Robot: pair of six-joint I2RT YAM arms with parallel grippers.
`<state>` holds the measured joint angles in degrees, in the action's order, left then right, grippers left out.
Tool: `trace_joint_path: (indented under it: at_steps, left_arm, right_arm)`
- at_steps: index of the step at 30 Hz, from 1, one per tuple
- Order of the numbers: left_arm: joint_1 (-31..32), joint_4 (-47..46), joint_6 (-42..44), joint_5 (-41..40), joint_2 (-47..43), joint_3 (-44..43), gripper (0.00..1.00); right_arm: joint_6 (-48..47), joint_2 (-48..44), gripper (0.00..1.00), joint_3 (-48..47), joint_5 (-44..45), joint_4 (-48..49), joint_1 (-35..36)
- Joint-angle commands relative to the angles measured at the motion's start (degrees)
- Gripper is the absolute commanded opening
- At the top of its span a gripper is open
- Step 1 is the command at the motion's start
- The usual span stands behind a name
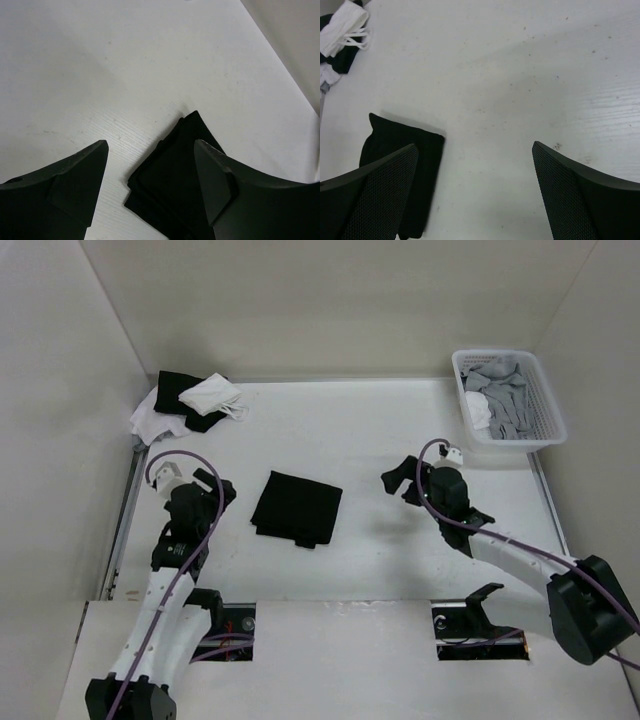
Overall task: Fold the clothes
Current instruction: Fold the tank top
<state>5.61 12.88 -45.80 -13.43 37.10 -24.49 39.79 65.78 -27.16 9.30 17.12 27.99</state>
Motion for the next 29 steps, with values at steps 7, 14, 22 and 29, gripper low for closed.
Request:
trace_joint_path:
  at_steps: [7,14,22,29]
  left_arm:
    - [-4.5,1.0,0.1,1.1,1.8,-1.6,0.68]
    - [-4.2,-0.8,-0.1,0.8,3.6,-0.9,0.67]
    - [-4.5,-1.9,0.1,1.3,4.3,-0.2,0.67]
    - [-3.5,-2.1,0.6,1.4,5.6,-0.5,0.7]
  right_arm:
    - [1.3,-1.8,1.0,0.2,3.9,6.7,-0.6]
    - [1.6,0.7,1.0,-0.6,3.4,6.6,-0.6]
    - [1.6,2.2,1.0,-1.0,2.8,6.9,-0.6]
    - [2.0,2.6,1.0,-1.0,2.7,7.2,-0.6]
